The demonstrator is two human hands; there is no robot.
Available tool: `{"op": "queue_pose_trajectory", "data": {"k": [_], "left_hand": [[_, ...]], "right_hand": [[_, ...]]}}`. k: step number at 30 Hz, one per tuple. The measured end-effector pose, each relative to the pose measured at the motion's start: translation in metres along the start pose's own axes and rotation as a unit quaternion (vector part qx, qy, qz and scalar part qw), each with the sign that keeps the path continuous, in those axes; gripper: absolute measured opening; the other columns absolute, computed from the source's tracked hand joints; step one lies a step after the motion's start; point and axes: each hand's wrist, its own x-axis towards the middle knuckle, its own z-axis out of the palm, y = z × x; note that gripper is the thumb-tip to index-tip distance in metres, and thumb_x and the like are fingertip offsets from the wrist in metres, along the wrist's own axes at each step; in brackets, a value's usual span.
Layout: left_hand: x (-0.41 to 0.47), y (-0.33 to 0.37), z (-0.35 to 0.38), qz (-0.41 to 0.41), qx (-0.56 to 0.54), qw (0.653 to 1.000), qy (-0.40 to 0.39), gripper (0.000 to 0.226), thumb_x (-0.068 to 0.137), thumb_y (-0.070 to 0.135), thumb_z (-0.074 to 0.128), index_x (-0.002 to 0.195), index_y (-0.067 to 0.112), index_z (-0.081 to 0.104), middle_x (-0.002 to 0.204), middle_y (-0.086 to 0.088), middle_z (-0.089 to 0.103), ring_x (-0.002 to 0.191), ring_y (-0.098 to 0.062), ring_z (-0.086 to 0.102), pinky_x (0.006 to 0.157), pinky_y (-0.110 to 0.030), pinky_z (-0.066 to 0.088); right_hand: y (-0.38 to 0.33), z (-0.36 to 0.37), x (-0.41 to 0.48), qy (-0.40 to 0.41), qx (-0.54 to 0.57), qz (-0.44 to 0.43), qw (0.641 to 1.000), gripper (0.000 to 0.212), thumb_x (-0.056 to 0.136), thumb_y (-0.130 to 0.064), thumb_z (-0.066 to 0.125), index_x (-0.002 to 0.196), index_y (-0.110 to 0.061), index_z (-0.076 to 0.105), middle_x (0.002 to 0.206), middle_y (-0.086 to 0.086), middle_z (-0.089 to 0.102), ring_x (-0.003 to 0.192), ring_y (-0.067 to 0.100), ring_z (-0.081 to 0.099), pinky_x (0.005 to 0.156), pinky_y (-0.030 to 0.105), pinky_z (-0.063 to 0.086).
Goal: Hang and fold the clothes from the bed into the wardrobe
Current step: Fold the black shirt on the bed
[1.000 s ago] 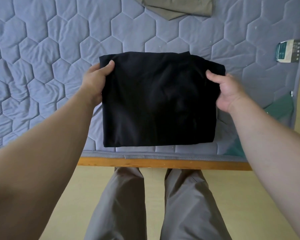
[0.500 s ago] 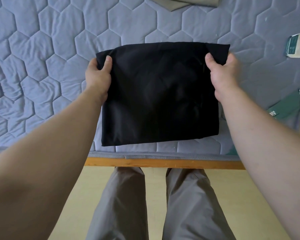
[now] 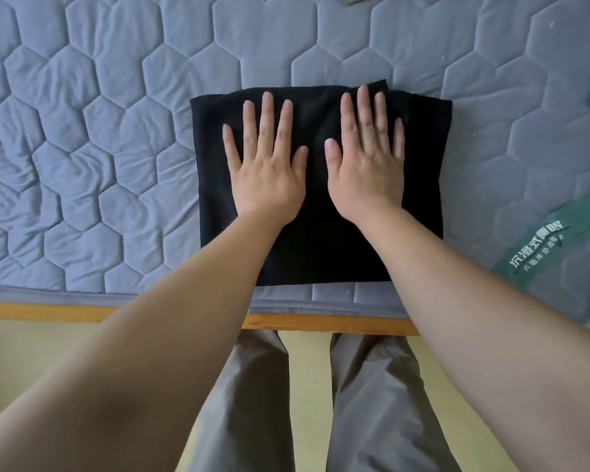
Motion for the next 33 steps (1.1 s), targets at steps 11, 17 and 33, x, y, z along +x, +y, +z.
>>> {"op": "queue_pose_trajectory", "data": {"k": [11,17,33], "left_hand": [[0.031,-0.017,0.037,-0.017,0.040,0.999,0.029,0.065,0.104,0.053,0.018,0.163,0.028,0.005,0.171,-0.001,0.001,0.157,-0.025,-0.002,0.124,-0.058,-0.001],[0.031,-0.015,0.017,-0.017,0.018,1.000,-0.018,0.066,0.103,0.055,0.013,0.163,0.029,0.004,0.171,0.000,-0.001,0.157,-0.023,-0.006,0.124,-0.058,-0.004],[-0.023,-0.026,0.037,-0.022,0.022,0.999,-0.014,0.067,0.105,0.054,0.018,0.162,0.025,-0.002,0.170,-0.005,-0.005,0.157,-0.026,-0.006,0.124,-0.059,0.001]], "right_hand": [[0.016,0.045,0.017,0.002,-0.051,-0.008,0.999,0.066,0.105,-0.053,0.014,0.163,-0.023,0.003,0.171,0.004,0.001,0.157,0.024,-0.001,0.126,0.052,0.002],[0.002,0.014,0.023,-0.074,-0.073,0.006,0.995,0.067,0.106,-0.049,0.017,0.162,-0.018,-0.001,0.170,0.006,-0.011,0.156,0.027,-0.011,0.124,0.059,0.001],[-0.008,0.053,-0.048,-0.069,-0.039,0.028,0.996,0.071,0.104,-0.055,0.012,0.162,-0.018,-0.005,0.170,0.008,-0.007,0.157,0.029,-0.007,0.123,0.061,0.003]]}}
